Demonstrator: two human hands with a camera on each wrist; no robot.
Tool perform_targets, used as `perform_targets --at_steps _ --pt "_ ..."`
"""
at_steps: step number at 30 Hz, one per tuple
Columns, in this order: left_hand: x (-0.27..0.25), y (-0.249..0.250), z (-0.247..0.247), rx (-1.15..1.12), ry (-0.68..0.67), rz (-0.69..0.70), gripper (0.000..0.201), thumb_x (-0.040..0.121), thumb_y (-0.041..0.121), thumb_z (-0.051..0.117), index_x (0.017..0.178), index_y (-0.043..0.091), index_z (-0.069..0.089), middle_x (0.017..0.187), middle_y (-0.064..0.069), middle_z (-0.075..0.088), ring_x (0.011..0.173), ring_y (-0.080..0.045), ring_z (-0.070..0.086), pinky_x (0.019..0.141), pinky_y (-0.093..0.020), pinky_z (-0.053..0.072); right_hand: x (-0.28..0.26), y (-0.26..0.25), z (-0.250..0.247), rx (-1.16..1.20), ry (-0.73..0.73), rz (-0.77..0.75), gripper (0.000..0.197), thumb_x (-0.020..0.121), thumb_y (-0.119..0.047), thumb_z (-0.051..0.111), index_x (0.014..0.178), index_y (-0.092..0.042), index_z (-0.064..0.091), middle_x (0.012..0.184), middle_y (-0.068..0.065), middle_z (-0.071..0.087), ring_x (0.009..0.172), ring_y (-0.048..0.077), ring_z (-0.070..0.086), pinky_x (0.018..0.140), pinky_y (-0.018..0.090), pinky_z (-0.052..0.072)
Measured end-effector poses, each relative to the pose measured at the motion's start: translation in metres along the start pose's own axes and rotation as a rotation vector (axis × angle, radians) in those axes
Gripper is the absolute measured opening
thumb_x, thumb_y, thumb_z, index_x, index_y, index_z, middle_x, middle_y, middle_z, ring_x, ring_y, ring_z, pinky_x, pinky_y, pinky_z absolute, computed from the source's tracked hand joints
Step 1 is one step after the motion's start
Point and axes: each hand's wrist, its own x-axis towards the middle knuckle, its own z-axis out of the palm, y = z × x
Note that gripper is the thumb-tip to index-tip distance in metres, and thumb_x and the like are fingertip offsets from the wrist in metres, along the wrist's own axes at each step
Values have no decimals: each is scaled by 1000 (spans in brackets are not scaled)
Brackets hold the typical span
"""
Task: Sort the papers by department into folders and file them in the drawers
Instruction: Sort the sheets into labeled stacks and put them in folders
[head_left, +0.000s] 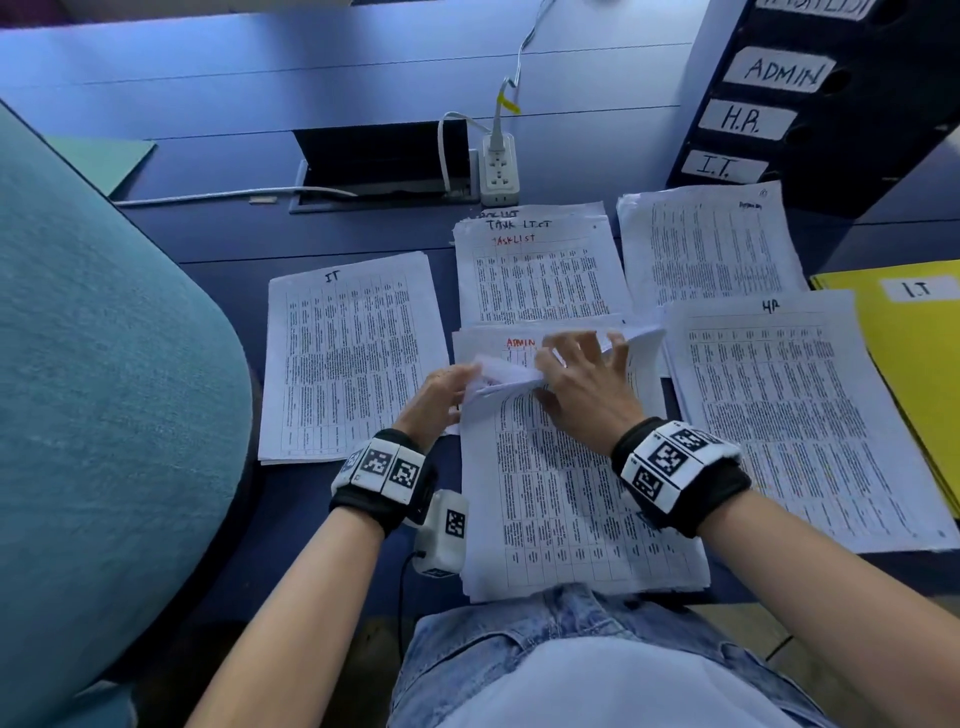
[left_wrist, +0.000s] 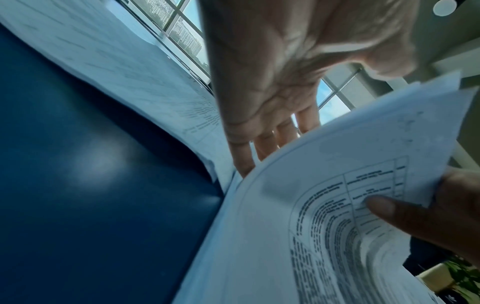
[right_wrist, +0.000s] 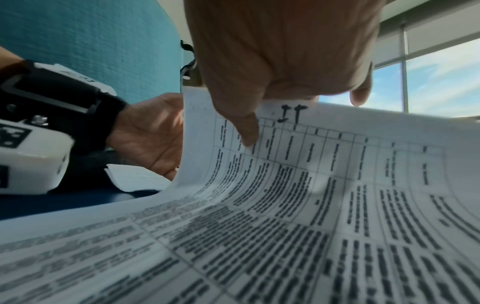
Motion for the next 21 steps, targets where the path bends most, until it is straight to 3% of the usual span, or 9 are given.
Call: perform_targets --at_steps 3,4,6,9,11,13,15,18,21 --pt "1 -4 0 80 -106 34 82 39 87 59 96 28 59 93 5 64 82 -7 62 79 -26 51 -2 3 -1 145 2 85 23 96 -25 42 115 -15 50 120 0 56 117 17 45 105 41 10" --pt "1 -4 1 89 -137 64 82 38 84 63 98 28 58 91 7 64 79 -4 62 74 -22 51 0 3 -3 187 47 105 20 95 -22 43 112 -14 52 116 0 58 114 17 48 105 39 11" --pt "1 -3 6 63 -133 90 51 62 51 75 101 24 57 85 10 68 75 -3 63 70 -19 50 7 5 -11 294 124 136 15 92 -14 47 104 -10 55 110 3 62 110 20 50 101 35 13" --pt "1 2 13 92 -1 108 15 84 5 60 94 16 56 93 -7 64 86 -19 60 79 -33 52 15 9 -21 417 245 207 12 92 -14 51 100 -7 57 105 6 61 107 22 49 98 32 16" --pt "1 8 13 108 98 153 11 89 4 54 89 15 57 92 -12 61 83 -24 59 77 -39 54 18 18 -22 462 346 382 26 90 -22 56 111 -8 53 120 7 52 119 22 41 105 38 14" --pt "-2 18 9 47 203 199 8 91 4 50 93 9 55 86 -6 60 74 -17 59 64 -28 56 15 31 -25 604 459 639 59 83 -37 65 129 -9 41 138 9 36 131 24 29 110 47 11" --pt "-5 29 2 -19 299 253 10 91 4 49 100 5 54 82 0 58 71 -9 56 57 -18 52 9 42 -31 968 421 800 75 80 -43 67 136 -9 31 142 12 32 132 26 30 110 46 22" --pt "-10 52 -4 -52 355 355 23 90 3 51 112 0 51 87 1 59 76 -6 58 65 -18 52 3 42 -38 1277 273 634 15 92 -24 55 103 -14 53 100 1 57 91 11 56 86 35 45" --pt "-14 80 -3 -53 410 471 34 89 7 55 121 2 44 106 -7 60 98 -16 60 82 -26 54 8 33 -55 1209 448 470 11 96 -9 46 86 -12 43 75 -6 47 61 -6 49 64 18 42"
